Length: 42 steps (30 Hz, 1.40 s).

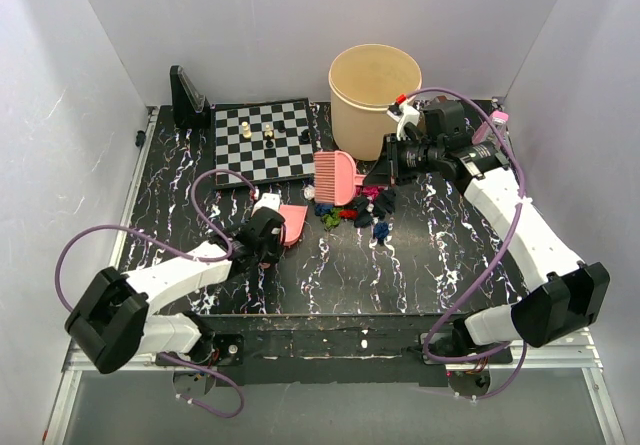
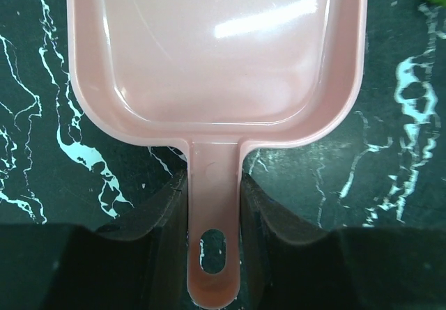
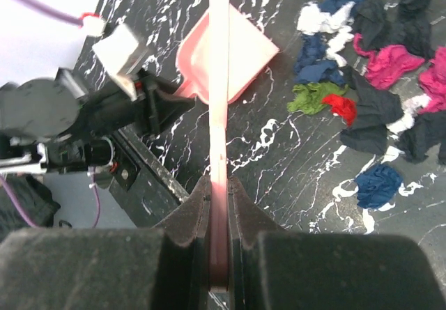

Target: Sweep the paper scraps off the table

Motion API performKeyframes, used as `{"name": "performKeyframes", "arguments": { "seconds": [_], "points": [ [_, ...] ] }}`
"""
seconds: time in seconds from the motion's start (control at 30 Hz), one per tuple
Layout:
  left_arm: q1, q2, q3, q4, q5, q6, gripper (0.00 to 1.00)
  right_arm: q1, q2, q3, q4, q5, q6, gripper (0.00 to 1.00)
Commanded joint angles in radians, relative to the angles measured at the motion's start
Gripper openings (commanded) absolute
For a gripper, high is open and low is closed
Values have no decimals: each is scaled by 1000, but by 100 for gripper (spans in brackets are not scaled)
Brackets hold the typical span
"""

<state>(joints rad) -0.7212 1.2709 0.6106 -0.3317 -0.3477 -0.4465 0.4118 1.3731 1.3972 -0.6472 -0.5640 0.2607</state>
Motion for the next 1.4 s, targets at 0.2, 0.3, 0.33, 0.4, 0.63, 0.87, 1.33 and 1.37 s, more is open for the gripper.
{"name": "performKeyframes", "arguments": {
  "seconds": [0.2,0.3,0.33,0.4,0.63,0.87,1.33,1.37],
  "points": [
    [-15,-196,46,-101,36,29,8,-7,119,109,-17,225,276,1],
    [-17,-218,61,-147,18,25,6,4,155,146,-51,330,374,1],
    [-17,-240,58,-153,10,25,5,11,162,160,-66,358,396,1],
    [-17,-286,45,-147,1,25,0,44,159,171,-74,442,443,1],
    [-17,-328,23,-150,-40,5,0,85,130,200,-149,674,604,1],
    [-15,-393,6,-187,-114,-55,0,22,-5,109,-87,692,529,1],
    [-15,-479,-37,-162,-108,-78,0,8,-114,-192,382,236,531,1],
    [-15,-469,-34,-162,-109,-80,0,21,-89,-176,379,255,544,1]
  ]
}}
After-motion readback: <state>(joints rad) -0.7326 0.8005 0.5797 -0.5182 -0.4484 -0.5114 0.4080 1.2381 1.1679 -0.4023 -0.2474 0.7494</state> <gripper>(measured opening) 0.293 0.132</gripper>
